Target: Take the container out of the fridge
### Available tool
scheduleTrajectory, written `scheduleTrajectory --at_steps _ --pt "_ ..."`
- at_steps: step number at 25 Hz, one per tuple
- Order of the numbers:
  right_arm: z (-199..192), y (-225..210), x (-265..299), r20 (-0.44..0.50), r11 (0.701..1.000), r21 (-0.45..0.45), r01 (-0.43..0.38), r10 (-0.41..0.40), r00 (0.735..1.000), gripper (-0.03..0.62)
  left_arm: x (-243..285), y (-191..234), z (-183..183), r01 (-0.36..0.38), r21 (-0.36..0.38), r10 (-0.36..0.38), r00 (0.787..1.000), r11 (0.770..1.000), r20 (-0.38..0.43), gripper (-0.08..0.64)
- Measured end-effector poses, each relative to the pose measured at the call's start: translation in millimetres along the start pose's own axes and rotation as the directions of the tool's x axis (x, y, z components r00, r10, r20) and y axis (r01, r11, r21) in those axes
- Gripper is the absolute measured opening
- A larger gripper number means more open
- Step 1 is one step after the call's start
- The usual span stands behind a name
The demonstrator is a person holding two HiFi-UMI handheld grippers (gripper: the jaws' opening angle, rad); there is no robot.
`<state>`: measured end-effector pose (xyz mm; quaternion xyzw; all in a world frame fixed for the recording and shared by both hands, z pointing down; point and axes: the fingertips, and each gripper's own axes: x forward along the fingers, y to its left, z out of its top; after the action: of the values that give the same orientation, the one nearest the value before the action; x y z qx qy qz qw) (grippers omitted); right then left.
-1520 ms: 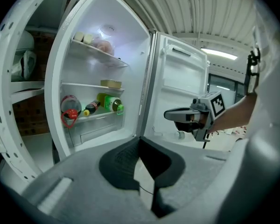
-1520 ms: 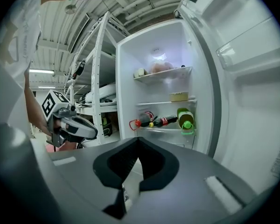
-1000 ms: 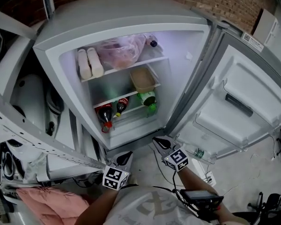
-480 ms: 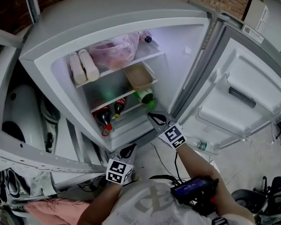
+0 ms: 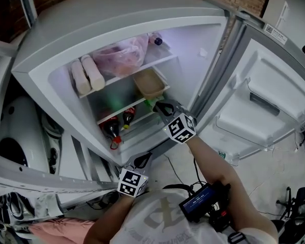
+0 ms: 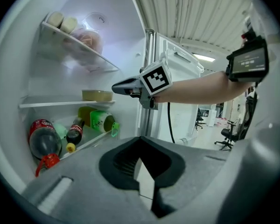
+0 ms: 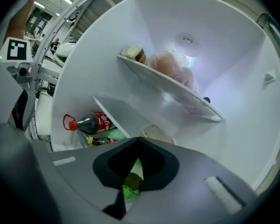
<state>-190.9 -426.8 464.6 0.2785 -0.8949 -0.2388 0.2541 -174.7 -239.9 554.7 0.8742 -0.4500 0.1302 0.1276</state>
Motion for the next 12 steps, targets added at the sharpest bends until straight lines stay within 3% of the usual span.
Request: scheduleTrajectory --at_steps 5,6,7,12 --pt "-2.8 -9.8 18.9 -0.088 0.985 -0.172 0.011 -0.026 0.996 0.009 4.8 7.9 5.3 -0.003 0.012 0.003 1.0 1.0 0.007 0.002" --pt "-5.2 -12.0 22.0 -0.109 0.979 -0.206 0.009 -0.032 0.994 0.04 5.8 9.1 5.8 -0.003 0.015 0.003 1.0 1.0 0.009 0.002" --pt "-7.5 -14.2 25.0 -0.128 0.972 -0.236 0.005 -0.036 0.991 0.071 7.0 10.2 6.0 -0.003 0.017 0.002 1.0 1.0 0.01 0.002" --pt "-16.8 -20.3 37.5 -0.204 0.918 -0.395 -0.038 -0.048 0.978 0.098 14.2 13.1 8.6 0.013 0.032 -0.014 1.0 0.999 0.014 0.002"
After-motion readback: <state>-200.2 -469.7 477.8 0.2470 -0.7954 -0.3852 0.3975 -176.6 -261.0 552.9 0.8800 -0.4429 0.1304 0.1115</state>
